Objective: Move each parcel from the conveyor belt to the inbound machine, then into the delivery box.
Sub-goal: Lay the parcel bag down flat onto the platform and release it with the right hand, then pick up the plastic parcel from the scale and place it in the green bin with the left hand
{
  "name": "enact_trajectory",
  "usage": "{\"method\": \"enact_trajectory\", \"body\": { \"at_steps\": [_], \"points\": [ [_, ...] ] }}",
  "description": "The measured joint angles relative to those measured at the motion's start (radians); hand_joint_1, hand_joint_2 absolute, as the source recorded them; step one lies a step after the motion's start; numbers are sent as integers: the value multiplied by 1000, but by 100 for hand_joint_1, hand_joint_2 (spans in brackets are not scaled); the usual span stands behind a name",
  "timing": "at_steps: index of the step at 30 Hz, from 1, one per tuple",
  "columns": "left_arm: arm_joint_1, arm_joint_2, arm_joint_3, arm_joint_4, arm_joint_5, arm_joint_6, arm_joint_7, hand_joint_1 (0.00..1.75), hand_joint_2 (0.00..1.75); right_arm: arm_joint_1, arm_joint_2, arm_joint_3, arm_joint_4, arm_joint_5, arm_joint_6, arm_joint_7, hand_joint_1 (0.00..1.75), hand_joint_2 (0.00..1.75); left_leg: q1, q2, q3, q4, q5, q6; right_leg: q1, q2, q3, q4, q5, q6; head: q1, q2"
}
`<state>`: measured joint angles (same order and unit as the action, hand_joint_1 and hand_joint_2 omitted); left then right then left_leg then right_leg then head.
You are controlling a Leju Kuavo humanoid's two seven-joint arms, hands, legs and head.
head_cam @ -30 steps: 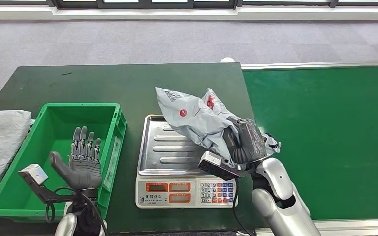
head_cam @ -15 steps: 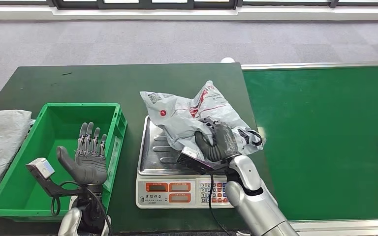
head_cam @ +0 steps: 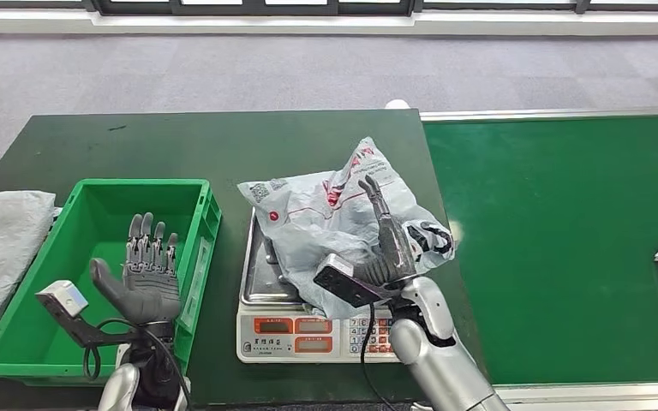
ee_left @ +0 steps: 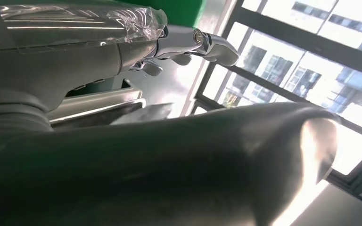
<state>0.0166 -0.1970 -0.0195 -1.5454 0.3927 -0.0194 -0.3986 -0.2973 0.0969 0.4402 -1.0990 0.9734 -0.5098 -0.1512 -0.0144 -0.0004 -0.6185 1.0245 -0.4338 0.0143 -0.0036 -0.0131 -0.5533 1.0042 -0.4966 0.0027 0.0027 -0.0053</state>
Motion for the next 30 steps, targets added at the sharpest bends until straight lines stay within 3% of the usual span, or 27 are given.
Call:
{"method": "enact_trajectory", "body": {
  "at_steps": [12,17,22,25,30],
  "points": [
    [2,12,0,-21,-8,14,-14,0,0,63,-22,-34,-127,-38,9,-12,0,175,0,1,0,0,0,0,0,0,-1,0,0,0,0,0],
    [2,18,-1,-39,-80,102,-35,0,0,148,-35,-65,-232,-192,86,-72,0,175,0,-1,0,0,-1,0,0,0,-1,0,-1,0,0,0],
    [-20,35,-41,-75,-336,297,-30,0,0,295,-54,-94,-414,-328,206,-140,0,175,0,-1,-1,0,-2,0,0,-1,-2,0,-2,-1,0,0],
    [-83,47,-112,-64,-567,397,16,0,0,360,-58,-97,-505,-437,277,-205,0,175,0,-2,-2,0,-2,0,0,-2,-3,0,-2,-2,0,0],
    [-220,65,-257,17,-799,415,80,0,0,380,-57,-98,-612,-575,401,-276,0,175,0,1,-1,0,-1,0,0,0,-3,0,0,-1,0,0]
  ]
}}
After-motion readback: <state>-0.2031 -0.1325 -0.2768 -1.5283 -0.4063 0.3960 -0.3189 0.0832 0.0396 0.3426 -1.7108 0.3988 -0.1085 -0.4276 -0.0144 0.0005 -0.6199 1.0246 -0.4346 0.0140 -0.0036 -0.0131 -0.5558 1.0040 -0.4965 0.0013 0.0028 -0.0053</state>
